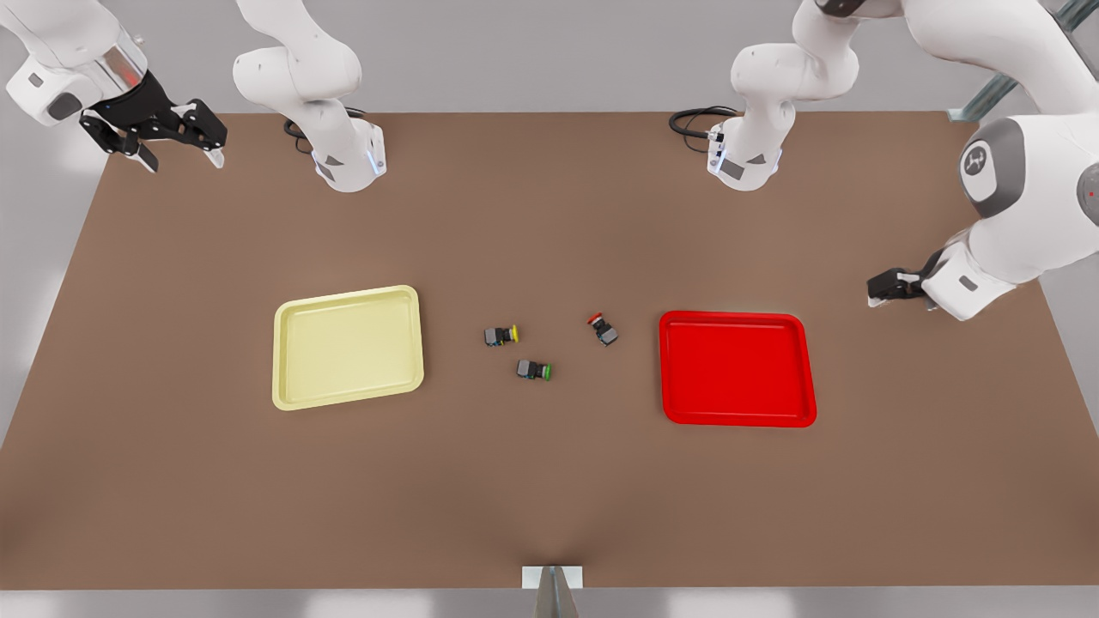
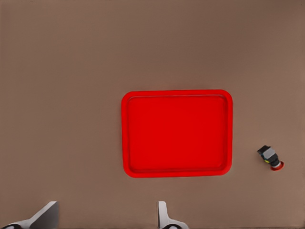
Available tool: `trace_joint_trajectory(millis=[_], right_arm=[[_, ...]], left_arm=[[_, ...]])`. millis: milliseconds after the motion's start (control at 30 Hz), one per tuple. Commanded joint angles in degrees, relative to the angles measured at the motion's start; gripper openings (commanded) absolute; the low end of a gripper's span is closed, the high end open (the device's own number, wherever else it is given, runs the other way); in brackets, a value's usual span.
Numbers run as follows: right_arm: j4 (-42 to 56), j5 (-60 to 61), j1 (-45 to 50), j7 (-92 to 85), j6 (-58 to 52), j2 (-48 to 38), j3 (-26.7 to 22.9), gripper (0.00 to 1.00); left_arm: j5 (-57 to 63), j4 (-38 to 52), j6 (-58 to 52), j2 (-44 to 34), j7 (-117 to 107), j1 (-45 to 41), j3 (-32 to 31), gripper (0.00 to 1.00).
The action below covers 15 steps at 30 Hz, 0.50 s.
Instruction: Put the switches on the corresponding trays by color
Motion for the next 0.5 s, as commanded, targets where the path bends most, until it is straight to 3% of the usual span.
trace_joint_trajectory(millis=[0,167,200,367,467], right_arm=[[0.00,0.00,0.00,0.00,0.00,0.00,0.00,1.00],[0.26,4.56,0.79,0.09,1.41,1.84,0.88,1.00],[0.61,5.71,0.79,0.61,1.58,3.42,4.74,1.00],[3.25,6.06,0.79,-0.26,7.11,13.88,19.77,1.00],[3.08,6.15,0.79,-7.55,11.95,20.65,25.05,1.00]], left_arm=[[0.07,-0.01,0.00,-0.01,0.00,0.59,0.01,1.00],[-0.63,2.10,-3.08,0.87,-0.97,0.59,-0.43,1.00],[-0.45,2.01,-2.46,0.52,-2.54,0.59,-1.30,1.00],[-0.10,-13.09,13.61,0.52,-37.50,0.59,-17.03,1.00],[5.08,-17.32,25.13,7.81,-69.42,0.59,-30.66,0.99]])
